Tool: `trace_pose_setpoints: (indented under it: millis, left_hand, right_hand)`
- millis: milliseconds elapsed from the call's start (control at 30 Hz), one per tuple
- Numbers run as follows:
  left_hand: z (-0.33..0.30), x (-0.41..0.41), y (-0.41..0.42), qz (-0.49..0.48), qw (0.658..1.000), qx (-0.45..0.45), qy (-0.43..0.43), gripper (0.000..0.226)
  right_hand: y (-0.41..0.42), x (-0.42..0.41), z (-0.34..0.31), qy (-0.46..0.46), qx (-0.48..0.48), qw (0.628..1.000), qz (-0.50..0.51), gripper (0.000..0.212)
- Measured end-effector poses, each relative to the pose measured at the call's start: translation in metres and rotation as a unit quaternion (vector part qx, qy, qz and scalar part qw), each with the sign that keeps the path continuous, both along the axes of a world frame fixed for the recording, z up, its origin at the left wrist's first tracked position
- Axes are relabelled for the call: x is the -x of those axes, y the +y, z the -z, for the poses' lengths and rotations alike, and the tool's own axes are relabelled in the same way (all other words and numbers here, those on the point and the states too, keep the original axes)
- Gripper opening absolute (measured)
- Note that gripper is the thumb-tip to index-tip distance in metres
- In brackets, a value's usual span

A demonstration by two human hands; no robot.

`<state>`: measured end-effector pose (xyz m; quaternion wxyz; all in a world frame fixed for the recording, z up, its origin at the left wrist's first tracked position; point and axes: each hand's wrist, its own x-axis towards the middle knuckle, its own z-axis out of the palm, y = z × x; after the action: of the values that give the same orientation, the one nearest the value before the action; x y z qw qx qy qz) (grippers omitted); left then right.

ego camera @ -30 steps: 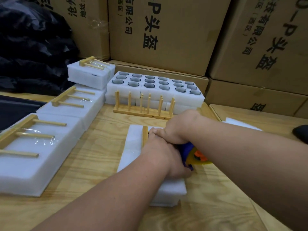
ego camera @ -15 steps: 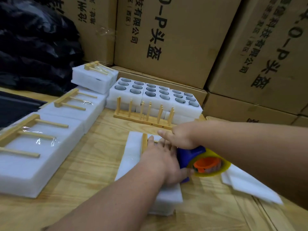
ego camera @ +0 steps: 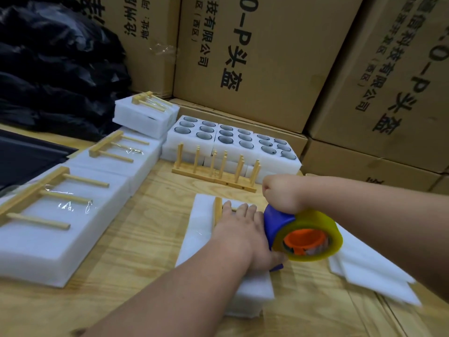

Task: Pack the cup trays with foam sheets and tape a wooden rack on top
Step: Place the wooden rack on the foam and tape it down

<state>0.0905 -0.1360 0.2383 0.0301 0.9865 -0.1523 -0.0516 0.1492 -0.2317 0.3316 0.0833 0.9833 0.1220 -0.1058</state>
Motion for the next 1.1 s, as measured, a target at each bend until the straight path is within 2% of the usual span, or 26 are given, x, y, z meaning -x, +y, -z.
trace_pose_setpoints:
  millis: [167, 367, 600, 700, 800, 933, 1000, 1100]
  left_hand:
    - [0.001, 0.001, -0.001, -0.003, 1.000, -0.015, -0.005, 0.114]
    - [0.000, 0.002, -0.001, -0.004, 1.000, -0.016, 0.001, 0.115]
    - [-0.004, 0.006, 0.000, -0.004, 0.999, -0.038, 0.005, 0.111]
    - [-0.004, 0.006, 0.000, -0.001, 0.999, -0.042, 0.007, 0.112]
    - [-0.002, 0.004, 0.000, 0.002, 0.999, -0.048, 0.005, 0.109]
    - [-0.001, 0.004, -0.002, 0.034, 0.998, -0.059, 0.006, 0.084]
    - [0.000, 0.004, -0.001, 0.031, 0.998, -0.053, -0.005, 0.085]
    - [0.001, 0.002, -0.002, 0.012, 0.998, -0.063, -0.022, 0.099]
  right_hand:
    - [0.005, -0.002, 0.006, -0.005, -0.018, 1.000, 0.005, 0.029]
    - [0.011, 0.004, 0.006, 0.000, 0.019, 1.000, -0.023, 0.029]
    - [0.026, 0.012, 0.002, 0.016, 0.178, 0.978, -0.110, 0.028]
    - [0.027, 0.012, 0.001, 0.003, 0.195, 0.974, -0.116, 0.027]
    - [0.027, 0.017, 0.004, -0.008, 0.195, 0.973, -0.120, 0.028]
    - [0.031, 0.023, 0.032, -0.007, 0.174, 0.979, -0.104, 0.031]
    - [0.027, 0.020, 0.035, -0.035, 0.159, 0.982, -0.095, 0.032]
    - [0.012, 0.008, 0.023, -0.075, 0.143, 0.983, -0.082, 0.032]
